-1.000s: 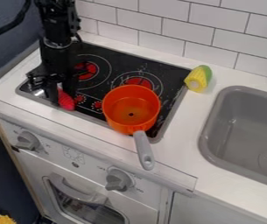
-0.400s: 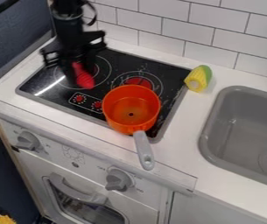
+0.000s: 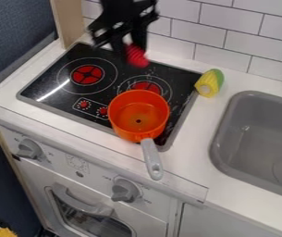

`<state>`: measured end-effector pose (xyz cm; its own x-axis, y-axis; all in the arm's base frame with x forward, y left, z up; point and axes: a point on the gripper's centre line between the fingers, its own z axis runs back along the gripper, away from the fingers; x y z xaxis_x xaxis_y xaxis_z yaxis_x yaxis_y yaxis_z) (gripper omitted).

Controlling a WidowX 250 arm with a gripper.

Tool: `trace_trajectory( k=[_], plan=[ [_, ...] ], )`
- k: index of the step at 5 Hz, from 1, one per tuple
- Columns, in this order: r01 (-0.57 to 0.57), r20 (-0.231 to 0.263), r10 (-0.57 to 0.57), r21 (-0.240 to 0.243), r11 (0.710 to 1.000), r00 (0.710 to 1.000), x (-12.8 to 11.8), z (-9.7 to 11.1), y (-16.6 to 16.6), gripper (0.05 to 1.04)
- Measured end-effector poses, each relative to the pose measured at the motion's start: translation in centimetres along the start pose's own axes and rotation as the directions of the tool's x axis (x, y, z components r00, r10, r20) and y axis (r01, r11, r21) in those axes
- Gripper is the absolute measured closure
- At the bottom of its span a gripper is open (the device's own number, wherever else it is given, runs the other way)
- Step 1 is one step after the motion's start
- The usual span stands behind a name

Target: Pick the red fork and put it above the red pot

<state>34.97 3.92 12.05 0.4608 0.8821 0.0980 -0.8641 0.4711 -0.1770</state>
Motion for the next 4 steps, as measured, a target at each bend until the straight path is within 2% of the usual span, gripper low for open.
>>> trace_trajectory(
  k=[2, 4],
  plan=[
    [-0.02, -0.006, 0.02, 0.038, 0.999, 1.0, -2.0, -3.0, -4.6, 0.67],
    [-0.05, 0.036, 0.046, 0.137, 0.989, 0.998, -1.9, -7.2, -4.5, 0.67]
  ],
)
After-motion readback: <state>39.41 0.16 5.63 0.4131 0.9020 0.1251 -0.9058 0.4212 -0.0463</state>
